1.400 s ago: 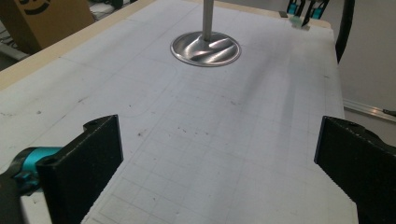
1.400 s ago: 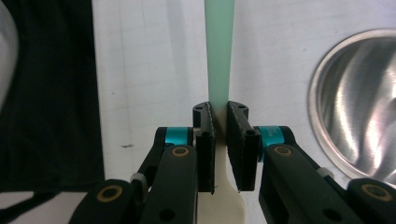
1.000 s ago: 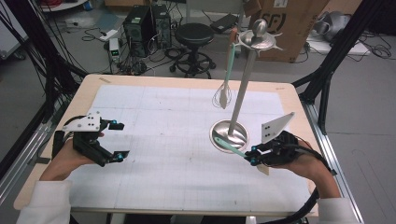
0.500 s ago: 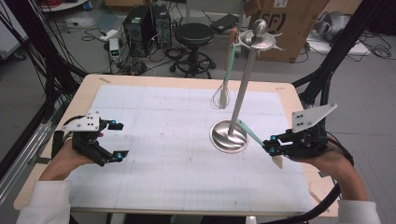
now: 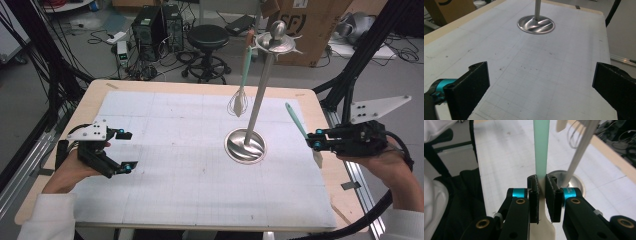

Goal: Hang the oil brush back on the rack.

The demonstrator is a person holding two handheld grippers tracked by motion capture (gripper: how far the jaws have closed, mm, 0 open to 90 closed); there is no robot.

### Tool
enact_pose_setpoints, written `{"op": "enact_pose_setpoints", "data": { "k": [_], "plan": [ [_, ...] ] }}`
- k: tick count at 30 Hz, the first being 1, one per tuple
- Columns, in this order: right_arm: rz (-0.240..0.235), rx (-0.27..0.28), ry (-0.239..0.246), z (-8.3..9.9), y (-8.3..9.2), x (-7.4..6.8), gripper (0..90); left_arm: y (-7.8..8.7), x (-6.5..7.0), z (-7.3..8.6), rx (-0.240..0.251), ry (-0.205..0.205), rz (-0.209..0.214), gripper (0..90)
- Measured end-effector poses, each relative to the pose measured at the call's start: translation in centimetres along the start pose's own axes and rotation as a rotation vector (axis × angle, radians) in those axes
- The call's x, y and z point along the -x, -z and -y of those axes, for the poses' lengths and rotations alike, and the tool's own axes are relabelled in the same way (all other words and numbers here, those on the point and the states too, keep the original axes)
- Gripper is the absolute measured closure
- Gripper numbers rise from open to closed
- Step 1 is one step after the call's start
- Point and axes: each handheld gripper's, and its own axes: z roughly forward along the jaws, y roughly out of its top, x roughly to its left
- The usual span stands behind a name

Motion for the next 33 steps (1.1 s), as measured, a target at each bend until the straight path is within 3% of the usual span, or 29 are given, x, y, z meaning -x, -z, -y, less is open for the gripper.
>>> {"op": "enact_pose_setpoints", "data": {
  "k": [7, 14, 18, 25, 33],
  "plan": [
    [0.044, 0.039, -0.028, -0.9, 2.4, 1.0, 82.0, 0.0, 0.1, 0.0, -0.001, 0.000, 0.000, 1.7],
    [0.070, 0.067, -0.050, -1.7, 3.5, 2.5, 82.0, -0.1, 0.1, -0.1, 0.005, -0.001, 0.009, 1.7],
    [0.084, 0.069, -0.069, -2.1, 3.8, 3.2, 82.0, 0.0, 0.1, 0.0, 0.003, 0.000, 0.008, 1.7],
    [0.099, 0.093, -0.061, -3.3, 3.8, 4.3, 82.0, 0.1, 0.1, 0.0, 0.007, 0.003, 0.005, 1.7],
    [0.106, 0.076, -0.049, -4.8, 3.5, 4.9, 82.0, 0.1, 0.1, 0.0, 0.010, 0.002, 0.009, 1.7]
  ]
}}
